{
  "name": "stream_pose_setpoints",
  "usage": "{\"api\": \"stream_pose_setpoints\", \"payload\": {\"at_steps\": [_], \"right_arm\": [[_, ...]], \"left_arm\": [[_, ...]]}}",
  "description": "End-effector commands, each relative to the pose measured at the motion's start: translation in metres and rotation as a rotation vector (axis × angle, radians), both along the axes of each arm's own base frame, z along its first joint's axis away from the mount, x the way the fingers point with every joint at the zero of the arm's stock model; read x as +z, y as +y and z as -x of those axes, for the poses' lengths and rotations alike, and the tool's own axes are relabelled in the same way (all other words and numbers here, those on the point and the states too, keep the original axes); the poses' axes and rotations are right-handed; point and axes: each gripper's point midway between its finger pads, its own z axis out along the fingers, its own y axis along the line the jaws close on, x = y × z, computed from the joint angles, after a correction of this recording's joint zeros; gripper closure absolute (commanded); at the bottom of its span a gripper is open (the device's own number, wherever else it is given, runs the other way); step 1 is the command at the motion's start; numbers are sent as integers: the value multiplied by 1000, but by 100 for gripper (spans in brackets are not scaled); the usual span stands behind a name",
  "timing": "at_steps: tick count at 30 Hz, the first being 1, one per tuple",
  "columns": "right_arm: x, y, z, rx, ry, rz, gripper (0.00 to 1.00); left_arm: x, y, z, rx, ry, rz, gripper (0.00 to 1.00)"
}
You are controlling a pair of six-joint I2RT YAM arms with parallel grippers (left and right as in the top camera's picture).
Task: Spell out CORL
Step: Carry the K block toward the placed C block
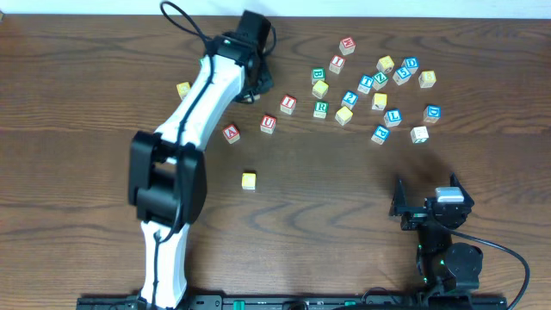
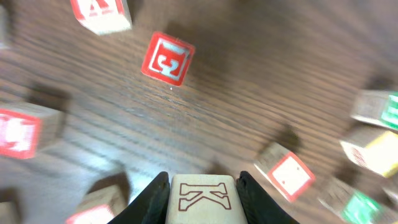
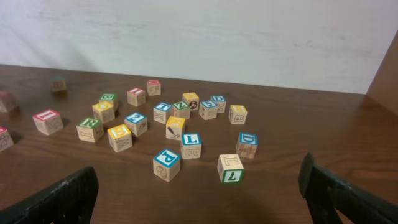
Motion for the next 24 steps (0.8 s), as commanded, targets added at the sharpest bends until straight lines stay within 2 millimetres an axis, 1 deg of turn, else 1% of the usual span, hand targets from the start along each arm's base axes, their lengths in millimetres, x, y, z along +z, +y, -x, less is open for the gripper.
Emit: {"api": "stream_pose_setpoints", "payload": {"at_steps": [1,2,4,5,8,9,10,11,12,13,14,16,18,21,24], "right_arm": [[0,-3,0,-15,-2,-12,1],[0,-3,0,-15,-2,-12,1],[0,-3,0,-15,-2,-12,1],[0,-3,0,-15,-2,-12,1],[0,-3,0,-15,-2,-12,1],[0,-3,0,-15,-2,-12,1],[0,-3,0,-15,-2,-12,1],[0,-3,0,-15,-2,-12,1],[0,-3,0,-15,-2,-12,1],[0,-3,0,-15,-2,-12,1],[0,-3,0,-15,-2,-12,1],[0,-3,0,-15,-2,-12,1],[0,-3,0,-15,-2,-12,1],[0,-3,0,-15,-2,-12,1],[0,-3,0,-15,-2,-12,1]], "left_arm": [[55,6,9,-167,-85,-49,69],[66,8,18,-220,-85,-72,69],[80,13,34,-297,-73,-106,69],[85,15,40,-322,-66,-117,69],[97,19,75,-437,0,-165,69],[98,19,83,-461,21,-174,69],[99,20,95,-491,55,-185,73],[98,19,103,-507,78,-191,76],[97,18,118,-532,126,-199,81],[97,17,123,-539,138,-201,86],[96,14,128,-552,149,-204,89],[96,2,142,-589,153,-208,90],[95,-3,152,-612,151,-211,91],[91,-7,166,-634,136,-220,91],[81,-7,178,-631,79,-204,91]]}}
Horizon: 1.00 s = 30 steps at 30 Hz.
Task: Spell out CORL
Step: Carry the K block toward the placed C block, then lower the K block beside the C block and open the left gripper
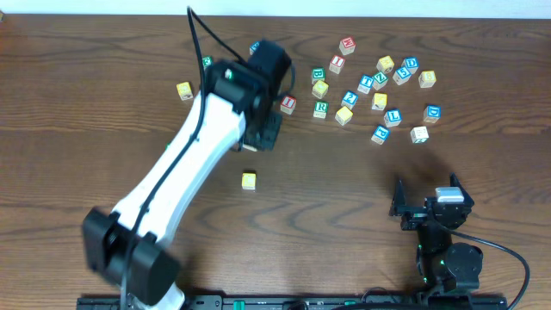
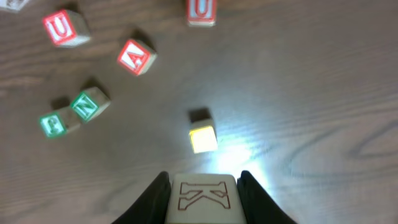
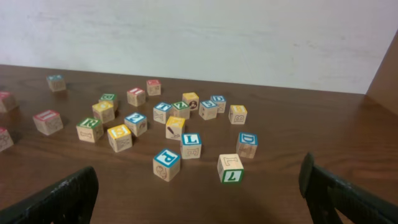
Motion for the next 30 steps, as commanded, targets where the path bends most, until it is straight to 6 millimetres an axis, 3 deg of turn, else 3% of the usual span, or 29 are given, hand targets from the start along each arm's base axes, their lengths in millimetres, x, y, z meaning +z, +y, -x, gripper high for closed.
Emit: {"api": "stream_pose_setpoints", "payload": {"at_steps": [1,7,12,21,24,30], "right_arm": [[0,-3,0,-15,-1,-12,1],[0,-3,0,-15,-1,-12,1],[0,-3,0,-15,-1,-12,1],[0,-3,0,-15,-1,-12,1],[0,-3,0,-15,-1,-12,1],[0,-3,0,-15,-1,-12,1]], "left_arm": [[-4,9,21,10,-72,35,91],[-20,0,50,75,-203,304,91],[-57,8,62,159,-133,287,91],[-128,-8,42,246,0,241,91],[-142,-10,41,262,23,231,91],[-149,-9,41,263,36,220,91]]}}
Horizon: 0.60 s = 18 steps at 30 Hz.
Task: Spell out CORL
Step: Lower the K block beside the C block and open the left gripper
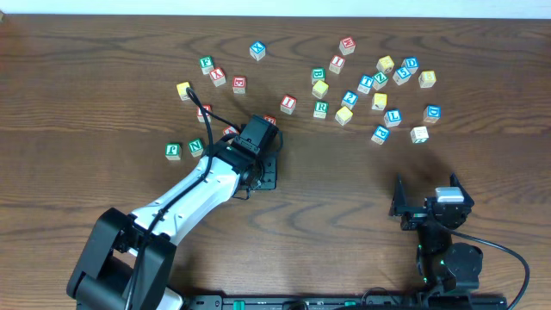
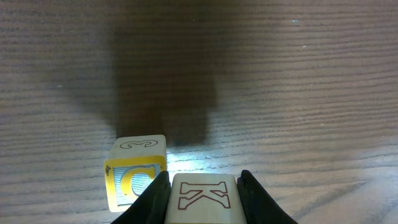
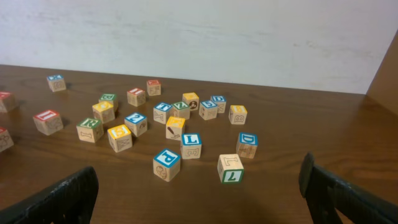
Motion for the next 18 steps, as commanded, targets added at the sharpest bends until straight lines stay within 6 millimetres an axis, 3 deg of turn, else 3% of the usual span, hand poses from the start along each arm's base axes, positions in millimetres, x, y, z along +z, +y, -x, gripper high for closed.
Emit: {"api": "stream_pose_setpoints", "payload": {"at_steps": [1,11,18], "right_arm": [[0,-3,0,-15,-1,-12,1],[0,-3,0,-15,-1,-12,1],[0,-3,0,-15,-1,-12,1]], "left_arm": [[-6,1,3,9,16,-4,91],[-5,-16,11,-60,-21,-31,92],[-6,-4,5,-22,-62,-114,92]]}}
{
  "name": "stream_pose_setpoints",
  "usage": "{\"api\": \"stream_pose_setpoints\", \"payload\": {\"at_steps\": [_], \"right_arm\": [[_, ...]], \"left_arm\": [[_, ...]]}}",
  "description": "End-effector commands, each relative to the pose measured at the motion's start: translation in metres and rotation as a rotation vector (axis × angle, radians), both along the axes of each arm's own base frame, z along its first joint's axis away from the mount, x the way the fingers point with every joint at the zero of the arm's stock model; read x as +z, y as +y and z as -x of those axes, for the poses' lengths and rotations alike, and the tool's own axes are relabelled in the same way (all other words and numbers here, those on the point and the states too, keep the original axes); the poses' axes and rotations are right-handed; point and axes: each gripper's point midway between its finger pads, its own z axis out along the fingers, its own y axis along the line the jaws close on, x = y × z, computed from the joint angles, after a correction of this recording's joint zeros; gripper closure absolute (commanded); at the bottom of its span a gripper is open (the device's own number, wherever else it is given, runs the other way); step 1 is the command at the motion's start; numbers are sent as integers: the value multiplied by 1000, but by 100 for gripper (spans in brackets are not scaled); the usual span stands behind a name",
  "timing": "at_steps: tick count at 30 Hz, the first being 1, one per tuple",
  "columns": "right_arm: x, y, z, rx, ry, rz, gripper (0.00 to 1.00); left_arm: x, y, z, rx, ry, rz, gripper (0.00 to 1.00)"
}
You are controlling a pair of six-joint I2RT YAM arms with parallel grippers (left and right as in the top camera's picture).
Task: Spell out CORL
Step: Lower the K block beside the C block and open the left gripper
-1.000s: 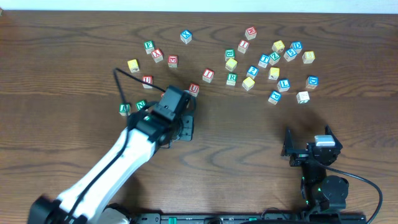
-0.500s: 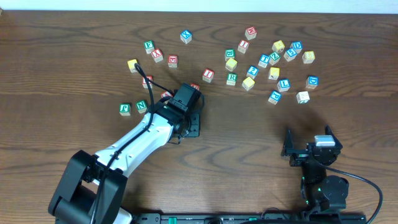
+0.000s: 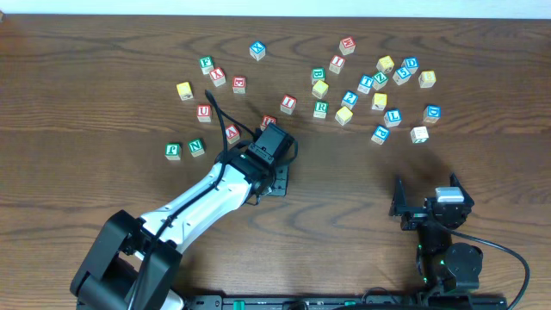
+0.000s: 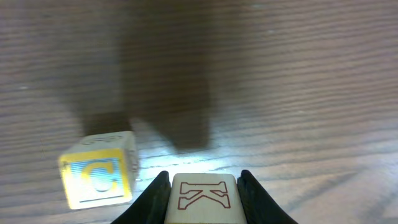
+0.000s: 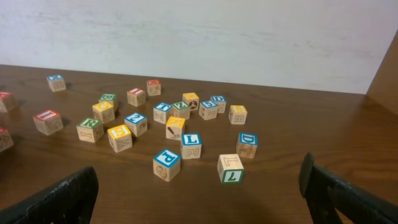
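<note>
My left gripper (image 4: 204, 184) is shut on a wooden block with a red outlined K (image 4: 204, 200) on its visible face. It hangs low over the table, just right of a yellow C block (image 4: 98, 178), with a small gap between the two blocks. In the overhead view the left gripper (image 3: 275, 179) is at the table's middle and the arm hides the C block. A blue L block (image 5: 191, 144) and a green R block (image 3: 320, 108) lie in the scatter at the back right. My right gripper (image 5: 200, 198) stands open, holding nothing, near the front right.
Several loose letter blocks lie at the back left, among them a green N block (image 3: 196, 146) and a red U block (image 3: 204, 111). A denser cluster sits at the back right, with a blue P block (image 5: 166, 163) and a green 7 block (image 5: 231, 168) nearest my right gripper.
My left gripper with the K block has shifted a little to the right. The C block, which was against the held block's left edge, now lies apart from it. The right arm has not moved.
My left gripper held the K block over the red blocks at the back. Then it was above the lone yellow block at mid-table. Then it was low beside the C block, and now a little further right.
</note>
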Motion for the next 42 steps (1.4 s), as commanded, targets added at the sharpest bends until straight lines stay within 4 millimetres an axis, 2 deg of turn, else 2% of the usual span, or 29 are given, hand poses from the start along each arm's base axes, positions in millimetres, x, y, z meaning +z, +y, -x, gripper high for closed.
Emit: {"api": "stream_pose_setpoints", "payload": {"at_steps": [1,3,10,16,23,42], "right_arm": [[0,-3,0,-15,-1,-12,1],[0,-3,0,-15,-1,-12,1],[0,-3,0,-15,-1,-12,1],[0,-3,0,-15,-1,-12,1],[0,-3,0,-15,-1,-12,1],[0,-3,0,-15,-1,-12,1]], "left_arm": [[-7,16,-4,46,-23,-77,92],[-6,22,-8,58,-44,-109,92],[-7,24,-13,67,-68,-127,92],[-23,20,-13,58,-40,-139,93],[-16,11,-16,41,-63,-126,92],[-20,15,-21,106,-77,-139,93]]}}
